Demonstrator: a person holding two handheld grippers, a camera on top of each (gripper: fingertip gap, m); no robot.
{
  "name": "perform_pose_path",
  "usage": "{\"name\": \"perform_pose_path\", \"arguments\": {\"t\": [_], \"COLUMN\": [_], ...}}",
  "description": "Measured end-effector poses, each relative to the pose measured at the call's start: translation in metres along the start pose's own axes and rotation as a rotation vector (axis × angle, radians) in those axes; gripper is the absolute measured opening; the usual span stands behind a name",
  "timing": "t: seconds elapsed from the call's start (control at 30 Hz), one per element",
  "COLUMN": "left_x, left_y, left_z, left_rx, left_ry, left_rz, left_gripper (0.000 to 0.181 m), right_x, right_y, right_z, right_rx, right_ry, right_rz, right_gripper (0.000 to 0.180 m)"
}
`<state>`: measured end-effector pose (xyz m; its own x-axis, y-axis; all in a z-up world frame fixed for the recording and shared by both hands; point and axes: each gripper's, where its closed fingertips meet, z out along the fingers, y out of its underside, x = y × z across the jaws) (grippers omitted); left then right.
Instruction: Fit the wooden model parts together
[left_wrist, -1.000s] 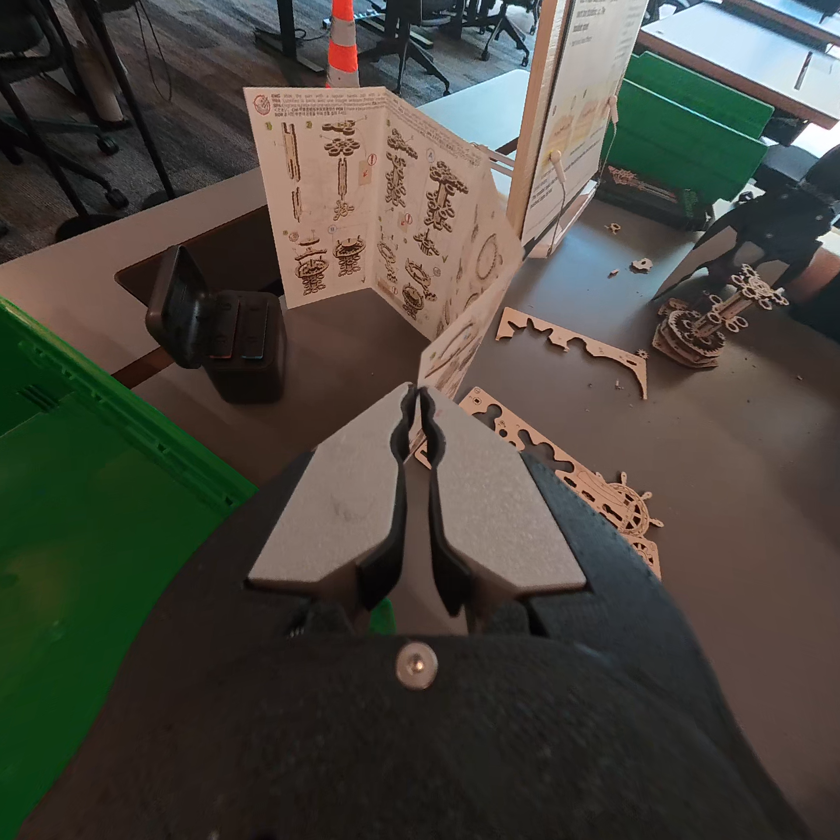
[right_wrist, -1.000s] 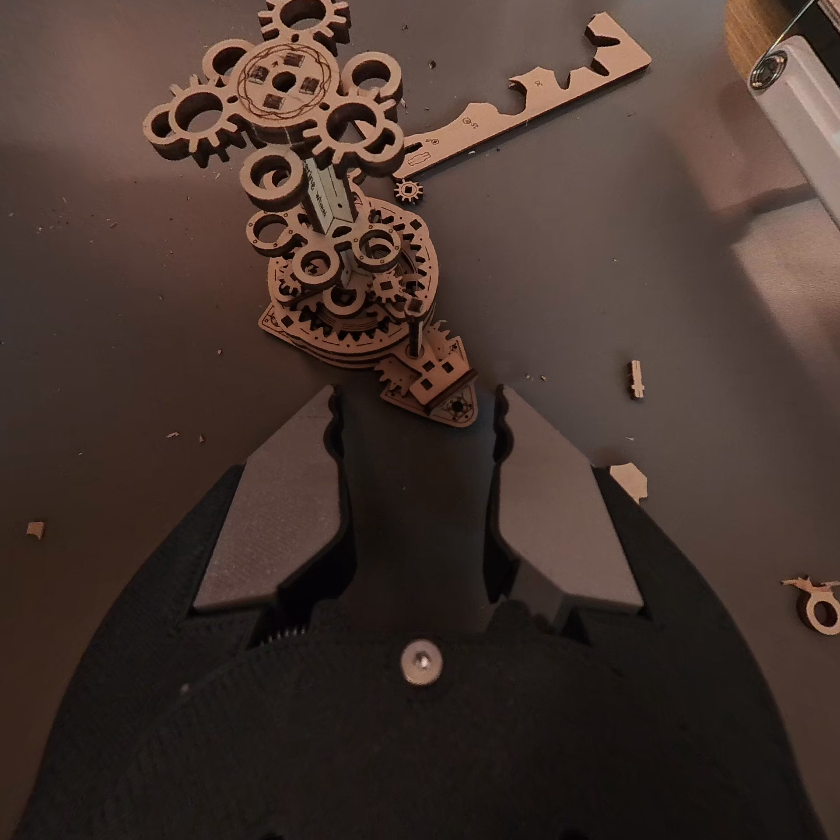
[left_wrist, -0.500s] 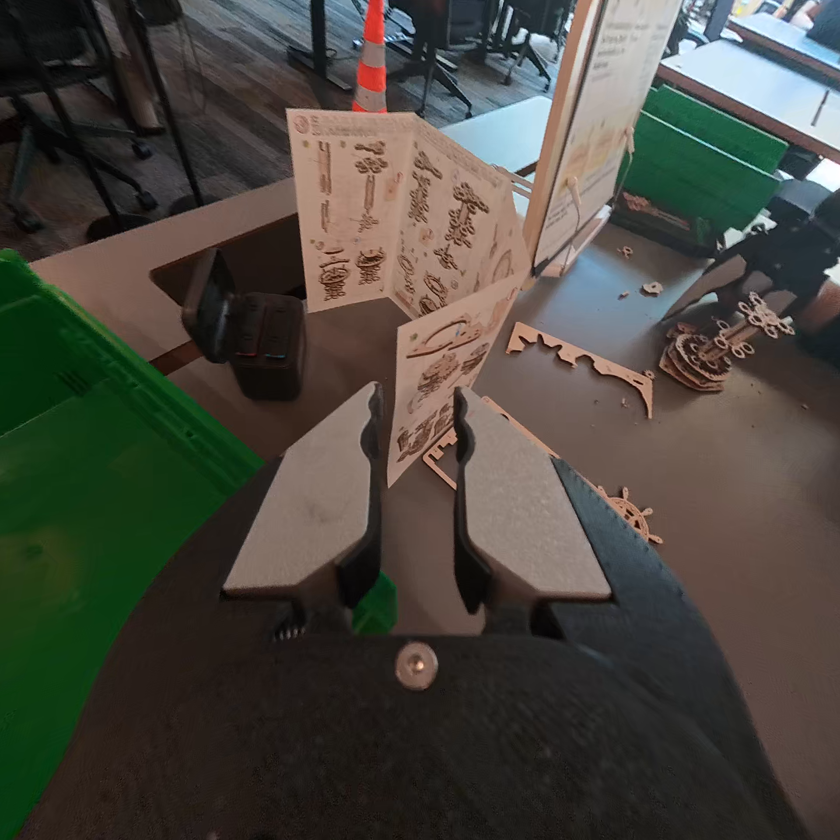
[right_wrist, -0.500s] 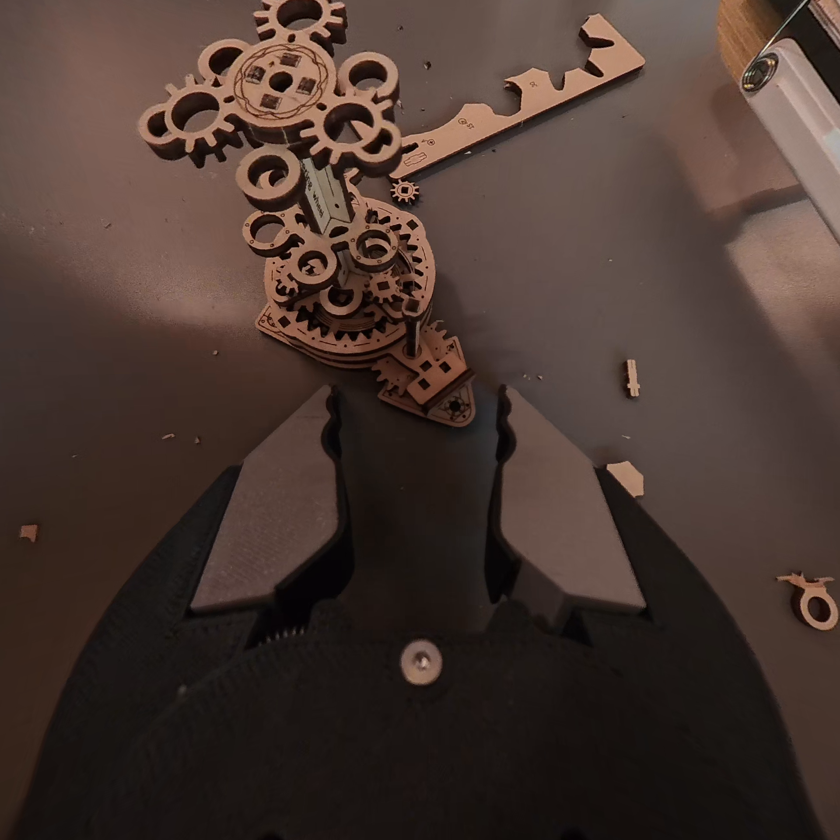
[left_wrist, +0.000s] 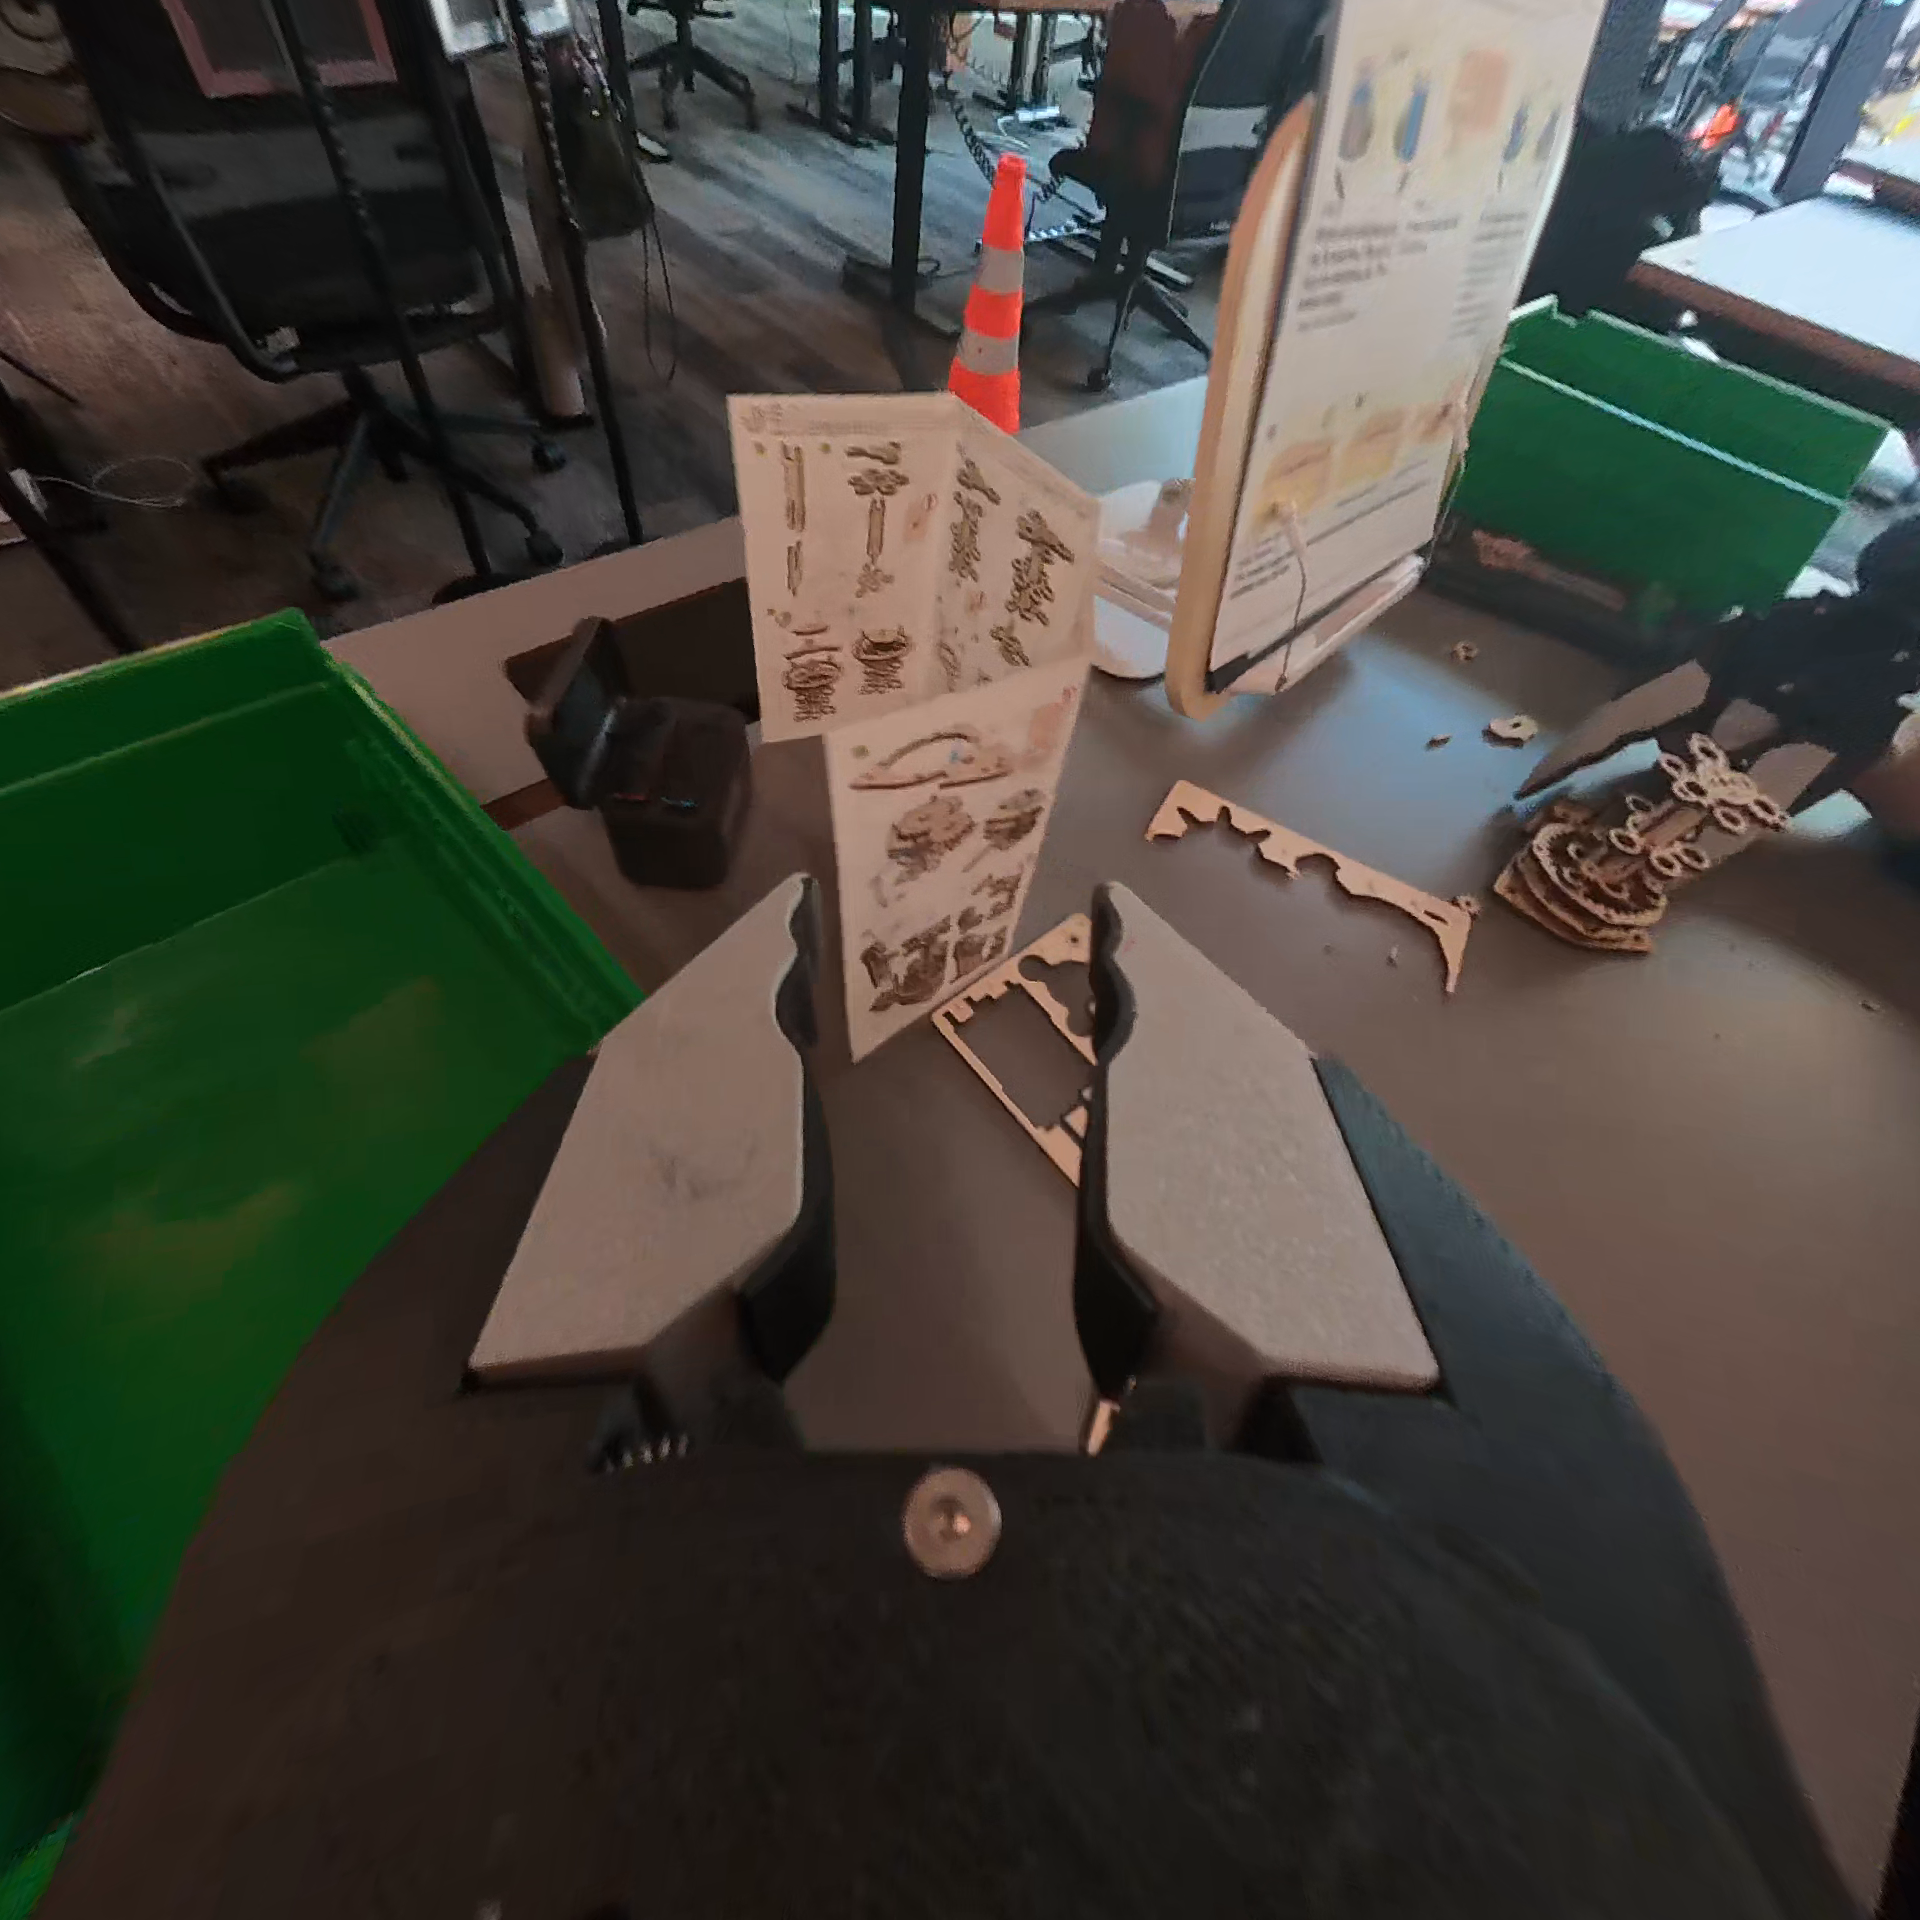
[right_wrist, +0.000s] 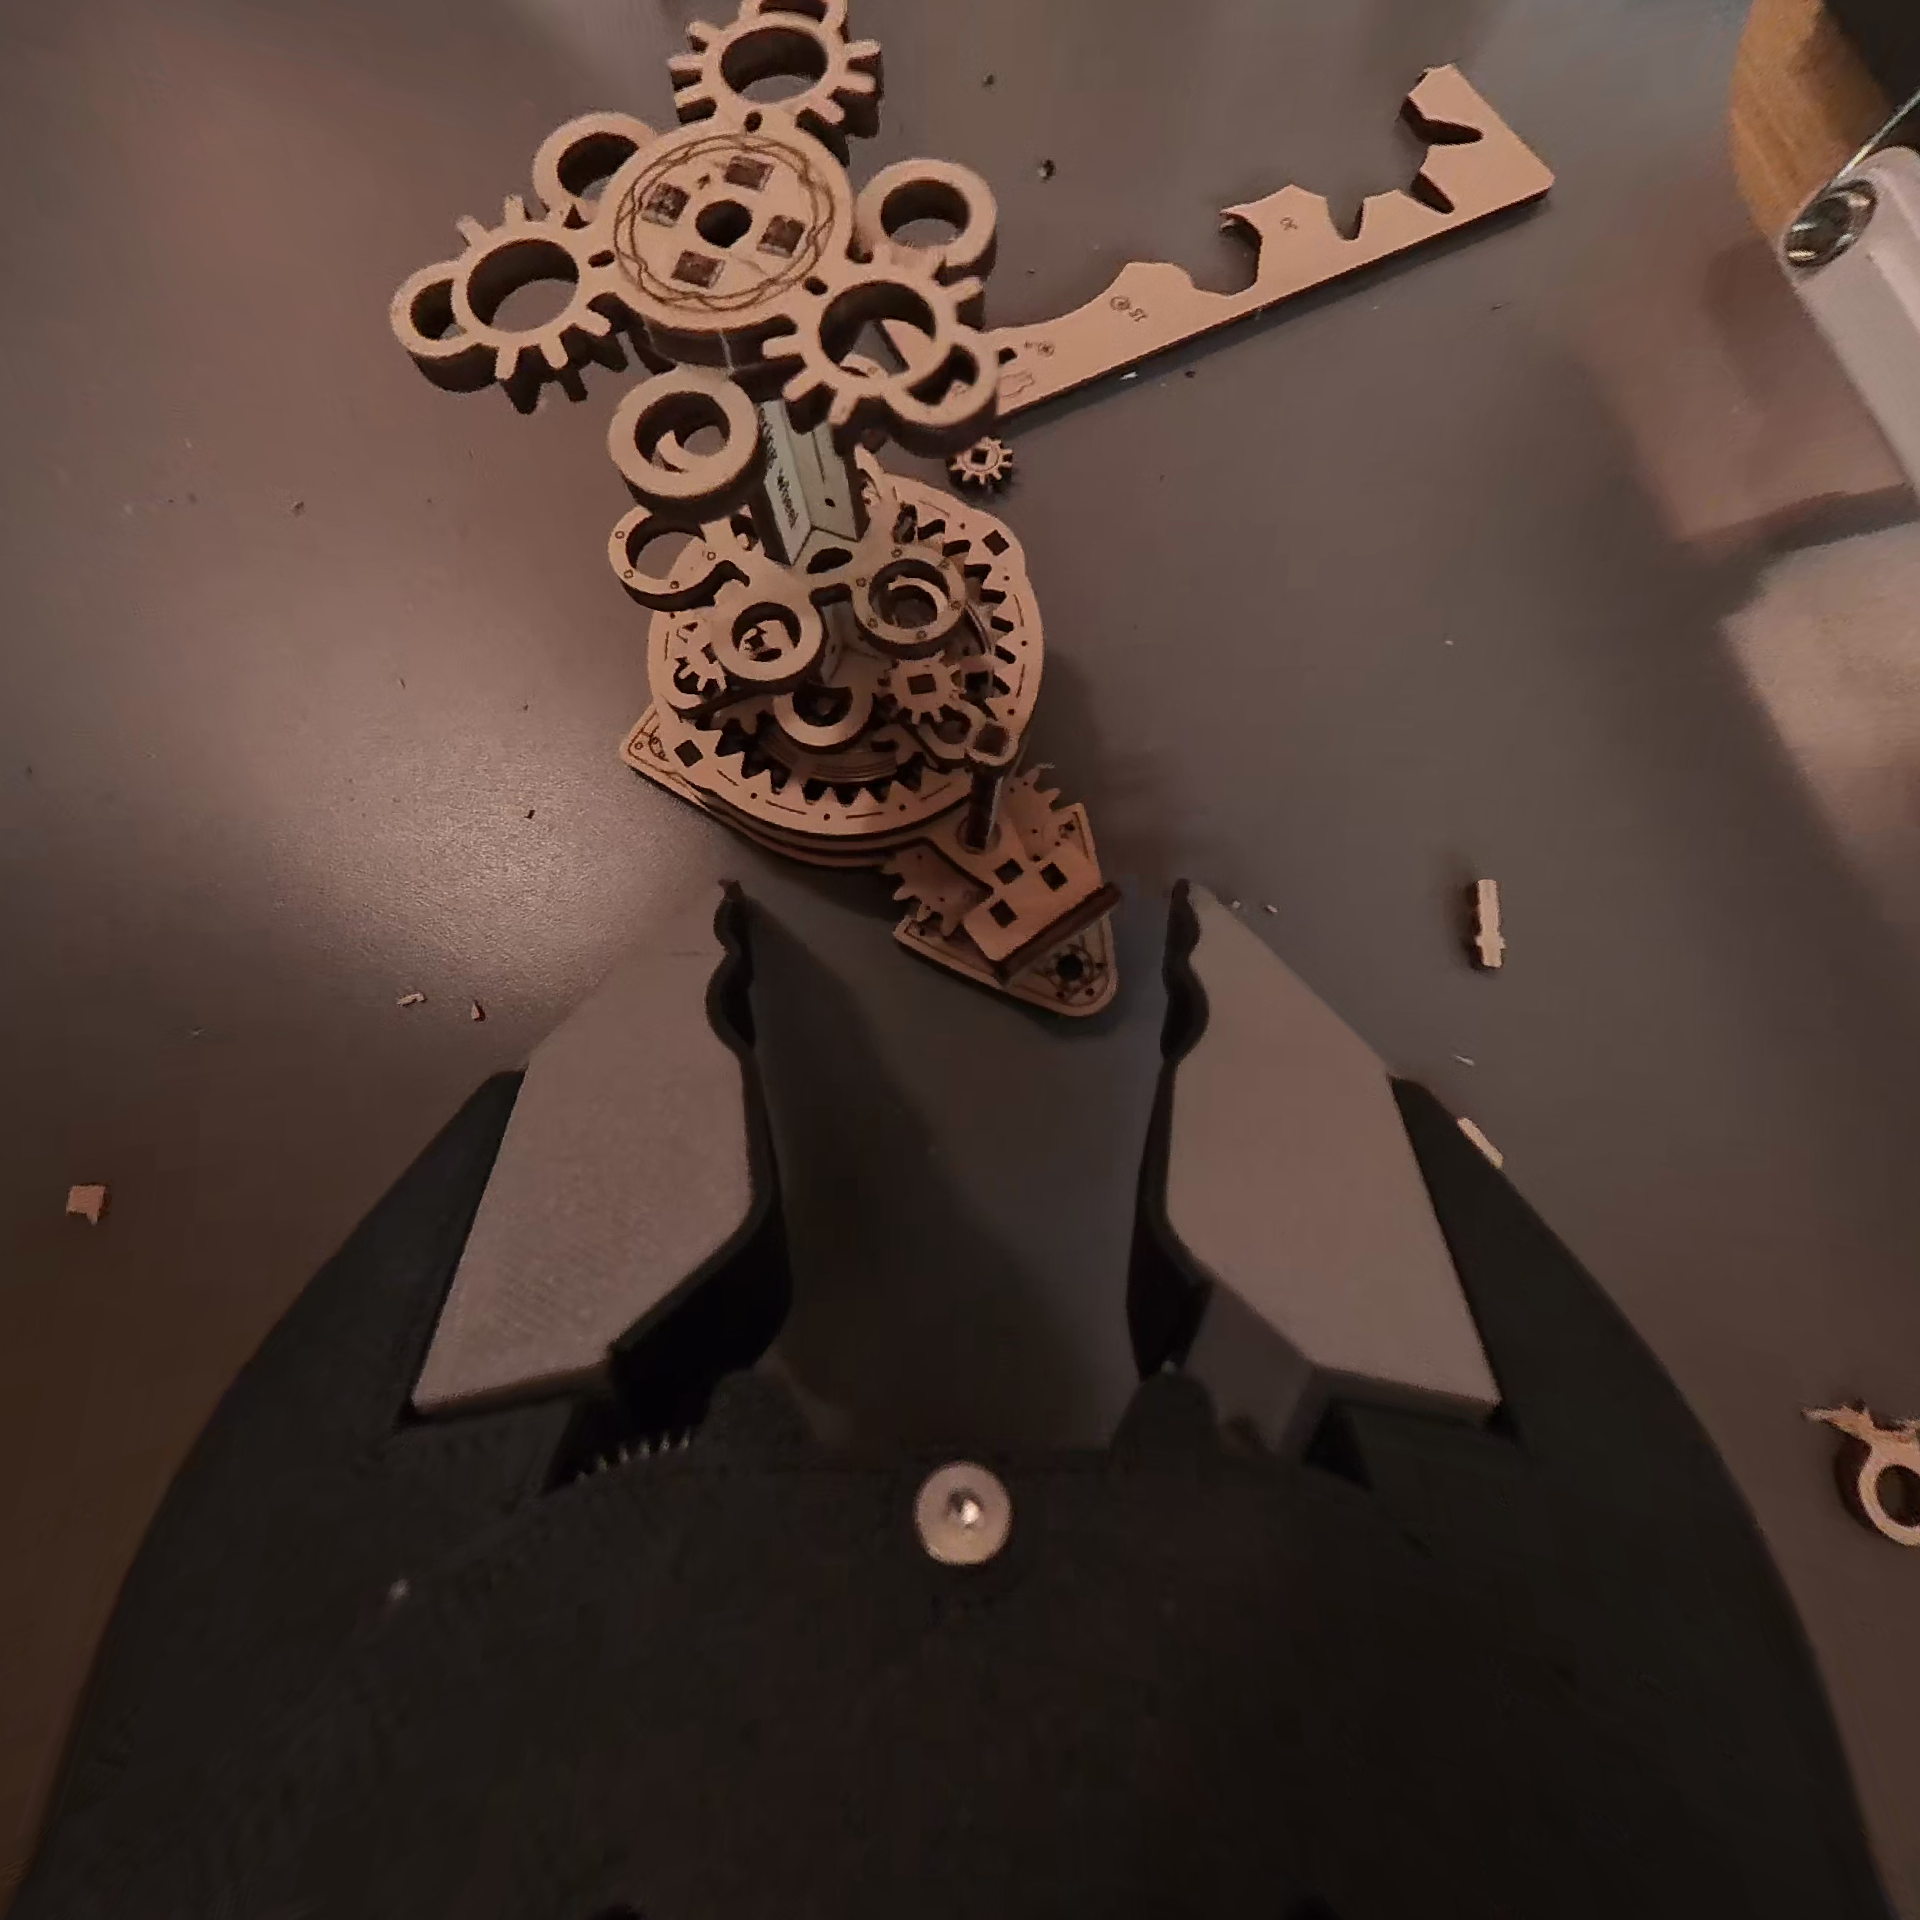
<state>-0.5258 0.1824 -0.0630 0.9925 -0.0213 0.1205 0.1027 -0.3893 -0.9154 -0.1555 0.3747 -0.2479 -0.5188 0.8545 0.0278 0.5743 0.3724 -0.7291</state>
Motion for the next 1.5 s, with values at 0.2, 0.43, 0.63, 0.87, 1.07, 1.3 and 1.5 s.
{"name": "perform_pose_path", "arguments": {"t": [0.2,0.43,0.63,0.87,1.07,1.3,1.5], "left_x": [0.021,0.026,0.024,0.008,0.000,-0.009,-0.011], "left_y": [0.028,0.045,0.057,0.058,0.066,0.070,0.059], "left_z": [0.015,0.025,0.033,0.030,0.032,0.024,0.016], "left_rx": [0.040,0.068,0.037,0.071,0.061,0.094,0.237], "left_ry": [0.011,0.051,0.032,-0.004,-0.028,-0.120,-0.134], "left_rz": [-0.004,-0.049,-0.016,-0.055,-0.075,-0.035,-0.107], "left_gripper": [0.045,0.043,0.043,0.041,0.039,0.040,0.038], "right_x": [-0.024,-0.087,-0.055,-0.111,-0.091,-0.031,0.016], "right_y": [0.004,0.015,0.009,0.010,-0.007,-0.001,-0.013], "right_z": [-0.010,-0.041,-0.030,-0.031,-0.043,-0.046,-0.076], "right_rx": [0.013,0.003,-0.015,-0.095,0.003,-0.047,0.122], "right_ry": [-0.124,-0.438,-0.225,-0.437,-0.343,-0.013,0.202], "right_rz": [-0.010,0.010,0.020,-0.109,-0.045,0.081,0.265], "right_gripper": [0.053,0.037,0.059,0.029,0.049,0.048,0.048]}}
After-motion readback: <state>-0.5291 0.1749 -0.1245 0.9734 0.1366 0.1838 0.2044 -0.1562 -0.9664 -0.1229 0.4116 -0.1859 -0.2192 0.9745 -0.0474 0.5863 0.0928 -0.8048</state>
